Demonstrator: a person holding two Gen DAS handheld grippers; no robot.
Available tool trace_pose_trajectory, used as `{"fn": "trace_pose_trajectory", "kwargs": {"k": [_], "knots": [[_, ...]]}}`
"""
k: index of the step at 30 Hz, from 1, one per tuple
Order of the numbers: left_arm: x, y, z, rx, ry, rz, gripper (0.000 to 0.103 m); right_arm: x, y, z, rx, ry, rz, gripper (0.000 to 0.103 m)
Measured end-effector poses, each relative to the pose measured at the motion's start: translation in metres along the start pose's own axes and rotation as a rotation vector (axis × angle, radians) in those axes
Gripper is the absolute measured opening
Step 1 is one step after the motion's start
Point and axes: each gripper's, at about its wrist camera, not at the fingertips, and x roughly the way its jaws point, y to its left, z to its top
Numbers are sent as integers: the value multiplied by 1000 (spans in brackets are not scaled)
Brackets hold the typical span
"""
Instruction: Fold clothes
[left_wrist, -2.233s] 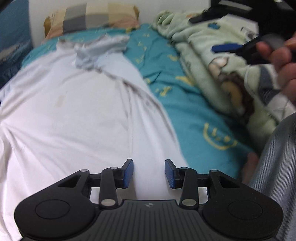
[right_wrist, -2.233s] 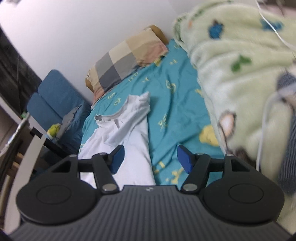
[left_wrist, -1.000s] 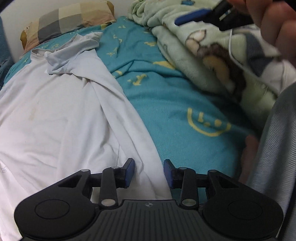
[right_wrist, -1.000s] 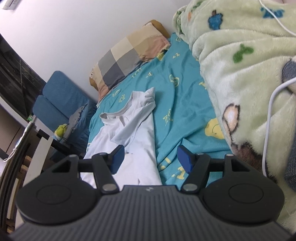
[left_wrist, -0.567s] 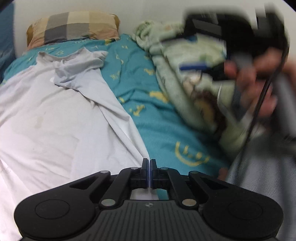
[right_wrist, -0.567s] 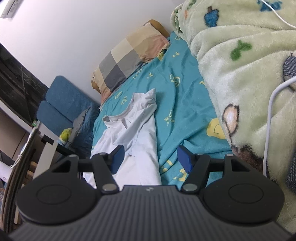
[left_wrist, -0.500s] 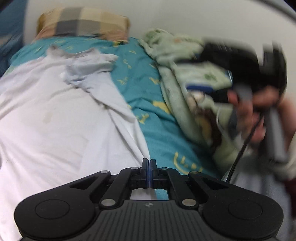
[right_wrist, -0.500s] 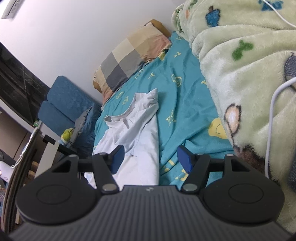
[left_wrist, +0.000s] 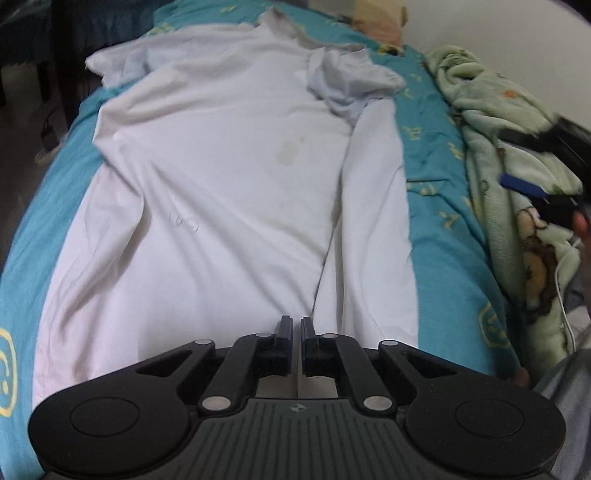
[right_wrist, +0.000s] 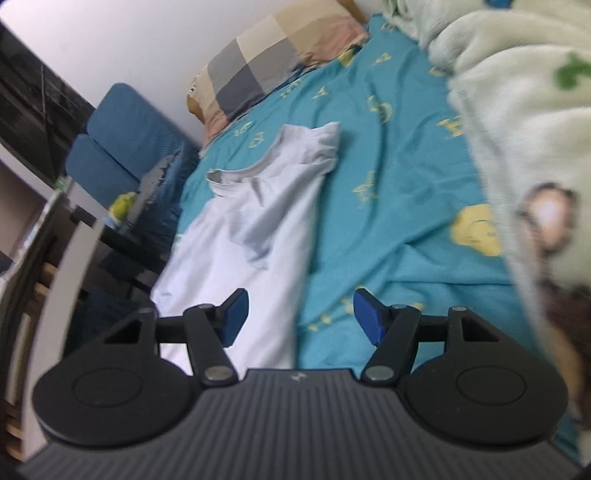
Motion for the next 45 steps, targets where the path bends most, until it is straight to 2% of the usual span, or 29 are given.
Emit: {"fn": "trace_pose_trajectory", "kwargs": {"k": [2, 5, 8, 9, 12, 16, 18, 19, 20, 21, 22, 24, 29, 33, 35, 39, 42, 45], "knots": [[-12, -9, -2, 40, -49, 5, 25, 17, 7, 14, -6, 0, 14, 66], [-30, -32, -10, 127, -129, -23, 32, 52, 12, 42, -28, -4, 21, 66], [-31, -68, -25, 233, -191, -57, 44, 92, 1, 70, 1, -18, 7, 66], [-29, -79, -32, 267, -201, -60, 45, 106, -5, 77, 21, -19, 10, 66], [-9, -109, -56, 433, -171, -19, 45, 147, -21, 96, 96, -21, 33, 66], [25, -123, -71, 541, -87, 108, 47, 198, -36, 111, 84, -19, 34, 65], [38, -123, -72, 551, -42, 116, 44, 220, -37, 115, 31, -9, -3, 63], [39, -124, -72, 556, -41, 110, 40, 227, -37, 117, 13, -9, -9, 56], [40, -125, -72, 561, -41, 105, 27, 232, -37, 120, 1, -21, -2, 46], [41, -126, -72, 566, -40, 99, 21, 236, -36, 123, -11, -33, 4, 38], [42, -126, -72, 570, -41, 90, 11, 240, -35, 126, -18, -40, 14, 22], [38, -124, -71, 566, -59, 50, 7, 242, -27, 133, -31, -57, 23, 14], [24, -133, -70, 541, -94, -79, 5, 227, -7, 159, -88, -155, 27, 10], [36, -137, -61, 451, -69, -151, 5, 228, -7, 170, -163, -173, -7, 10], [46, -137, -59, 436, -51, -147, 6, 232, -11, 173, -193, -170, -25, 10], [59, -133, -59, 420, -21, -128, 7, 260, -26, 161, -217, -107, -72, 10], [58, -131, -53, 398, -11, -136, 8, 265, -32, 157, -209, -98, -70, 12], [50, -127, -48, 381, -34, -131, 24, 258, -31, 158, -194, -98, -71, 15]]}}
